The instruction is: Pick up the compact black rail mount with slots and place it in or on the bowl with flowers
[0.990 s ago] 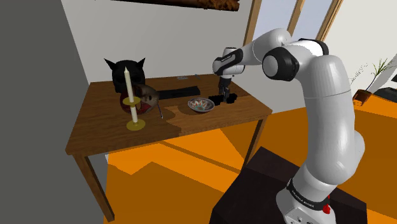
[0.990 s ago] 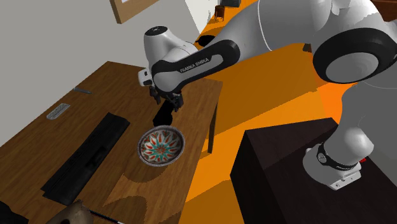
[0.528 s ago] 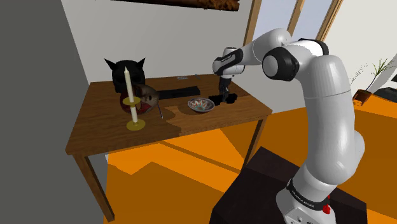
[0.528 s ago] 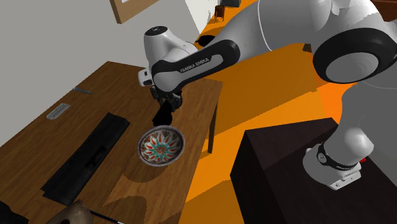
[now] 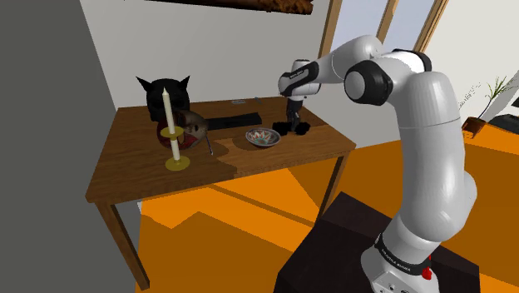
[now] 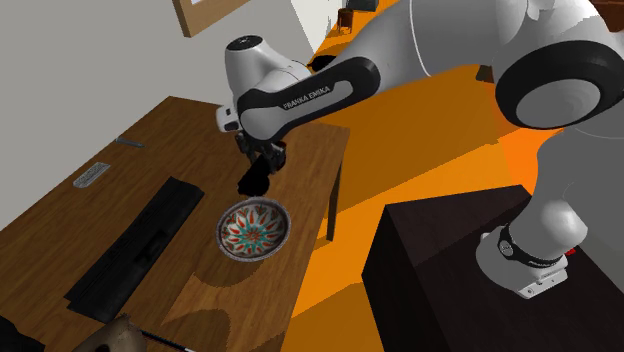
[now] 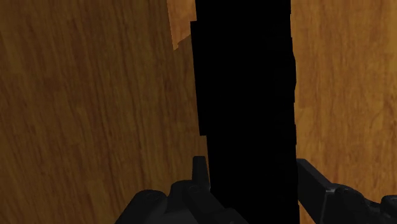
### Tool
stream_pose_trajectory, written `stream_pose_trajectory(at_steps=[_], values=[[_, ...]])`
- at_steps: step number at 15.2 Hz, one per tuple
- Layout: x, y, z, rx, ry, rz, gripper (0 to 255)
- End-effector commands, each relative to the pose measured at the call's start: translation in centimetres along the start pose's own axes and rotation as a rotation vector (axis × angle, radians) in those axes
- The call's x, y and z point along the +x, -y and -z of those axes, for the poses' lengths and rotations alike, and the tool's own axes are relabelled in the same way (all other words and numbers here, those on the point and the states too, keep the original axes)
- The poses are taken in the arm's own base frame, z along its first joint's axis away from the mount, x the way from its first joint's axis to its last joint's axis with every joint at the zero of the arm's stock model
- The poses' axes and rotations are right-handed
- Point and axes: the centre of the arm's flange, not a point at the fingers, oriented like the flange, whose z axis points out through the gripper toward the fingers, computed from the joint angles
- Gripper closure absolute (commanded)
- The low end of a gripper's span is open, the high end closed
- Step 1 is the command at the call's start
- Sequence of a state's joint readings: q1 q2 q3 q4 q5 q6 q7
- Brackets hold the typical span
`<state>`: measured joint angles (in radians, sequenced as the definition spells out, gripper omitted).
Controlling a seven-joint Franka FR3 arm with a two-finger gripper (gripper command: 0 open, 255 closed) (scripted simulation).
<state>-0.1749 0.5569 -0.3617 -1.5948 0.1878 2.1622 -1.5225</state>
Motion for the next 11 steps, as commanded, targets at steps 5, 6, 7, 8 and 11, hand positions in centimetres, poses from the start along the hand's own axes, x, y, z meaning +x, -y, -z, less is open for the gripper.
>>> stream_pose_trajectory(at_steps=[5, 6, 7, 8, 11], values=[[-0.1, -0.2, 3.2, -0.001, 0.000, 0.000, 255], [-0.1, -0.2, 3.7, -0.001, 0.000, 0.000, 255], [-0.1, -0.3, 4.2, -0.001, 0.000, 0.000, 255], [-0.1, -0.3, 4.8, -0.001, 0.000, 0.000, 255], [-0.2, -0.4, 6.3, -0.001, 0.000, 0.000, 255]])
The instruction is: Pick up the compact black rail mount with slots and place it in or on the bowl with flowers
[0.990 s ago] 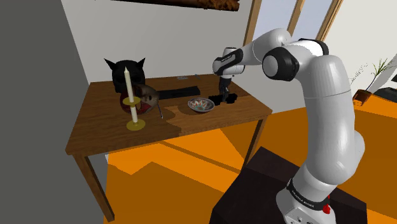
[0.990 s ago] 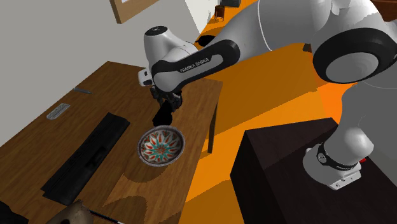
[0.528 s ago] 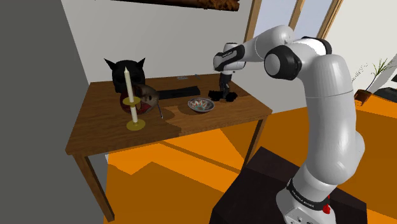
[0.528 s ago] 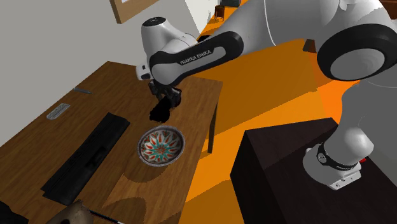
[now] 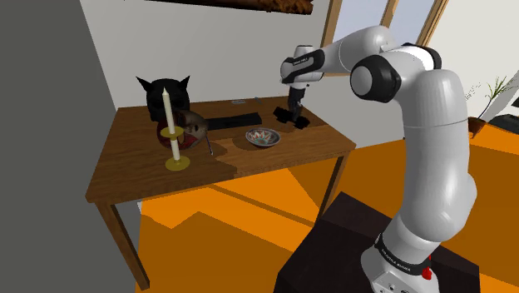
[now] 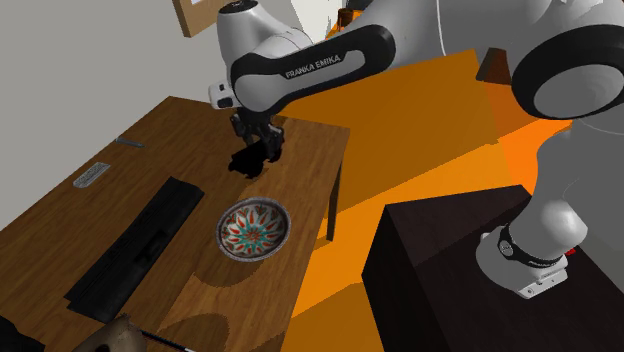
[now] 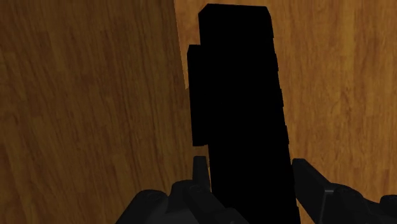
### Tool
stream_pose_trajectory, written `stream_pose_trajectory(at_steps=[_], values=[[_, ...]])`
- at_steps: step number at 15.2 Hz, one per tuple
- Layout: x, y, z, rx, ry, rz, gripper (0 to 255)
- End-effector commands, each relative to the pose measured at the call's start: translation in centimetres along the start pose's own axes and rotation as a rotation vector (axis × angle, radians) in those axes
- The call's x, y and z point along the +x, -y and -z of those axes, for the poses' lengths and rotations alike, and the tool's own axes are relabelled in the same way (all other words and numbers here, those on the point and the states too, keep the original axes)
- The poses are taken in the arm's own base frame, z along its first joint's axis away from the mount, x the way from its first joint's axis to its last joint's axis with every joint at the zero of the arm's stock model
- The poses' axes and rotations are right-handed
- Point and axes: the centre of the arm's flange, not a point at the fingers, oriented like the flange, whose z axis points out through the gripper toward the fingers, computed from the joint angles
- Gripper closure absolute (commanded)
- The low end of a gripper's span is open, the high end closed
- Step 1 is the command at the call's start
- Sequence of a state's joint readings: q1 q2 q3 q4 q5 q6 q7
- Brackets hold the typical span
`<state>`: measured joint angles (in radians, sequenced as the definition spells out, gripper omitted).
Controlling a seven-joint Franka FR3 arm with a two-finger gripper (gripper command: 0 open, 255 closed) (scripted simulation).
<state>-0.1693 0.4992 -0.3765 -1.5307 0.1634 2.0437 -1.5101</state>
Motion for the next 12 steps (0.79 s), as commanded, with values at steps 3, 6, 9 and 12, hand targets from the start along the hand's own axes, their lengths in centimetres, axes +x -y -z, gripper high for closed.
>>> stream_pose_trajectory(at_steps=[3, 6, 9, 12], values=[[0.0, -0.2, 2.1, 0.000, 0.000, 0.000, 255], [-0.1, -0.2, 3.7, 0.000, 0.000, 0.000, 255], [-0.1, -0.3, 5.2, 0.000, 0.000, 0.000, 255], [3.4, 1.3, 5.7, 0.000, 0.000, 0.000, 255]])
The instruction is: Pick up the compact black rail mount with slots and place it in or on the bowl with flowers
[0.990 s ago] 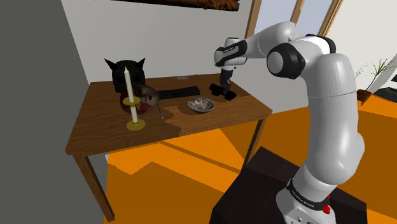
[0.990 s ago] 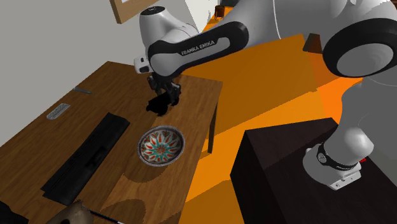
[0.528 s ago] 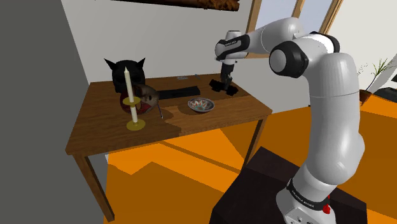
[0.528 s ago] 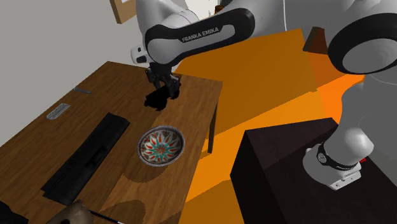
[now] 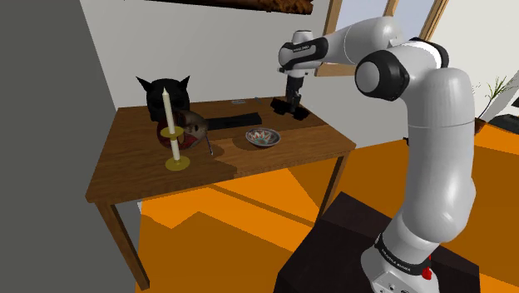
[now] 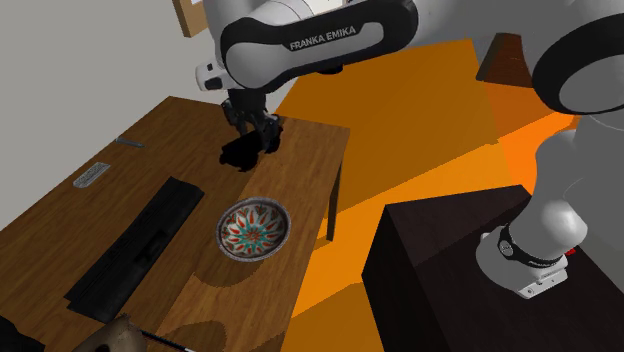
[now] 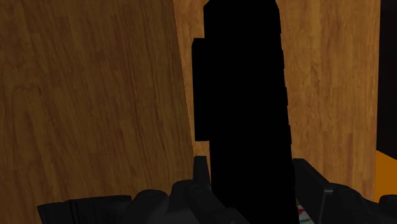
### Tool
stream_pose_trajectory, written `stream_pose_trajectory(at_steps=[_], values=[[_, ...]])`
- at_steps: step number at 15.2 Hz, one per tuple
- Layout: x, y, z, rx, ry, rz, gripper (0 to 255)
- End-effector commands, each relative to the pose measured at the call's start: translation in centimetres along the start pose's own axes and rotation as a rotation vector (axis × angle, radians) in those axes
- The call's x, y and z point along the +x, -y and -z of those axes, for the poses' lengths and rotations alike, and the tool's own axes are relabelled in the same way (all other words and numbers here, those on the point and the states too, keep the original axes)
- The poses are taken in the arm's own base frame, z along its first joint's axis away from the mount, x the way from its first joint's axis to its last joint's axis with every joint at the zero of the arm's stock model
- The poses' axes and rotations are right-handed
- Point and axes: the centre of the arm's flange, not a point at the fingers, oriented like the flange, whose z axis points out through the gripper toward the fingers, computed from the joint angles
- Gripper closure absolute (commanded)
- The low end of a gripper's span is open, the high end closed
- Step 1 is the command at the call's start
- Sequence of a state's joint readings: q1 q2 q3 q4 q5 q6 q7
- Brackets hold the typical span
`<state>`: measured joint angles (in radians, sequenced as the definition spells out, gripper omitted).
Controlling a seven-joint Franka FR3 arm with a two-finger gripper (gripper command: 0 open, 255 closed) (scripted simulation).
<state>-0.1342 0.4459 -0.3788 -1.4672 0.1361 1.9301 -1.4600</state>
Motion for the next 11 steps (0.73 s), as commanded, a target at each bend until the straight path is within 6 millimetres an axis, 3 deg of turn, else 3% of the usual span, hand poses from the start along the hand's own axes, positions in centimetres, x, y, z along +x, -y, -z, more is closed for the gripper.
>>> stream_pose_trajectory(at_steps=[1, 11], values=[[2.4, 1.2, 0.3, -0.001, 0.000, 0.000, 255], [14.2, 6.8, 1.9, -0.001, 0.000, 0.000, 255]])
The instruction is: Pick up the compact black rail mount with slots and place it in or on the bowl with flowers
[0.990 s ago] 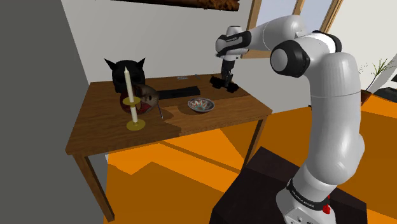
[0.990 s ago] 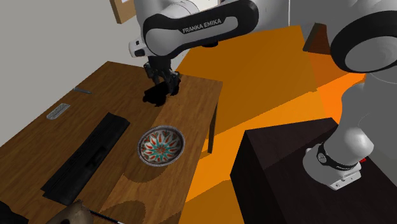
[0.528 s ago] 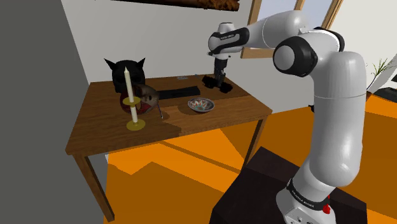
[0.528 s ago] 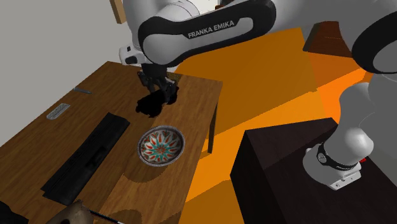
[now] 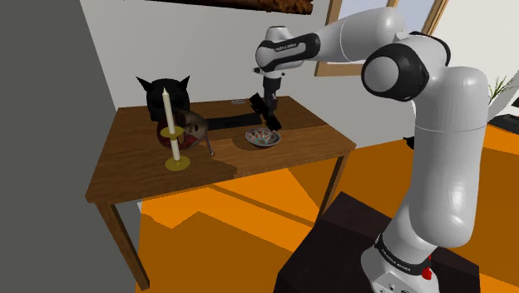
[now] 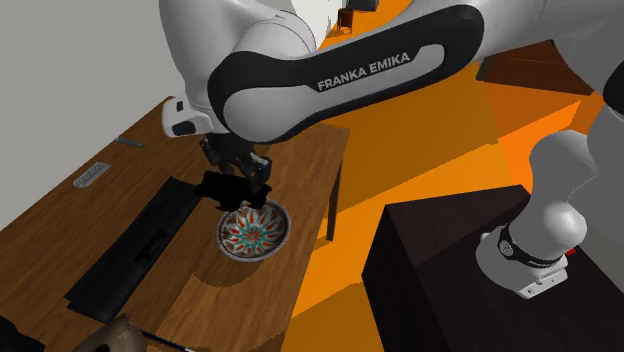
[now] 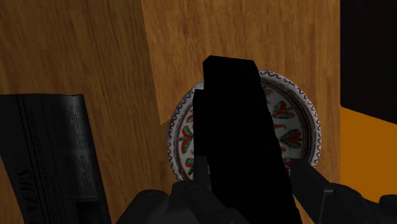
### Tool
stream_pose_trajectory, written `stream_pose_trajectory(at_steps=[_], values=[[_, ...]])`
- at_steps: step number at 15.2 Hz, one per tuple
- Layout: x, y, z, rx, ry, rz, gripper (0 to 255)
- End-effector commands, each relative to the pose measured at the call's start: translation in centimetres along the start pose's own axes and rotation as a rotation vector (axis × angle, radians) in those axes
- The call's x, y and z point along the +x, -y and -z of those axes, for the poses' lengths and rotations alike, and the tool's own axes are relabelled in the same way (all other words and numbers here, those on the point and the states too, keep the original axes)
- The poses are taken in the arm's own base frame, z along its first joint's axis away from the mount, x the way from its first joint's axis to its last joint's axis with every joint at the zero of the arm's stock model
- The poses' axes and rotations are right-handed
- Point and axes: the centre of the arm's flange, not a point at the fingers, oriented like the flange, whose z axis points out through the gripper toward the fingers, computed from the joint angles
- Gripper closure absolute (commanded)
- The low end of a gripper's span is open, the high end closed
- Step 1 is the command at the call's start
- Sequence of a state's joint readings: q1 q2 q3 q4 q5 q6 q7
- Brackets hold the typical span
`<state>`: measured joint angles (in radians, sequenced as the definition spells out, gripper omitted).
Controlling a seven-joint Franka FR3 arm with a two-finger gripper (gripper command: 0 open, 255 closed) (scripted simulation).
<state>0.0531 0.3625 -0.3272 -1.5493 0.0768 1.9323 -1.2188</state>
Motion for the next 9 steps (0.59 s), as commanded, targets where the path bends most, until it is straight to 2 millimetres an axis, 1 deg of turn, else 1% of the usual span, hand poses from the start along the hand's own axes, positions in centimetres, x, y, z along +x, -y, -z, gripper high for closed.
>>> stream_pose_trajectory(at_steps=[1, 2, 9], values=[[2.2, 1.2, 0.3, -0.001, 0.000, -0.001, 255], [2.8, 1.4, 0.4, -0.001, 0.000, -0.001, 255], [2.9, 1.6, -3.3, -0.001, 0.000, -0.001, 255]])
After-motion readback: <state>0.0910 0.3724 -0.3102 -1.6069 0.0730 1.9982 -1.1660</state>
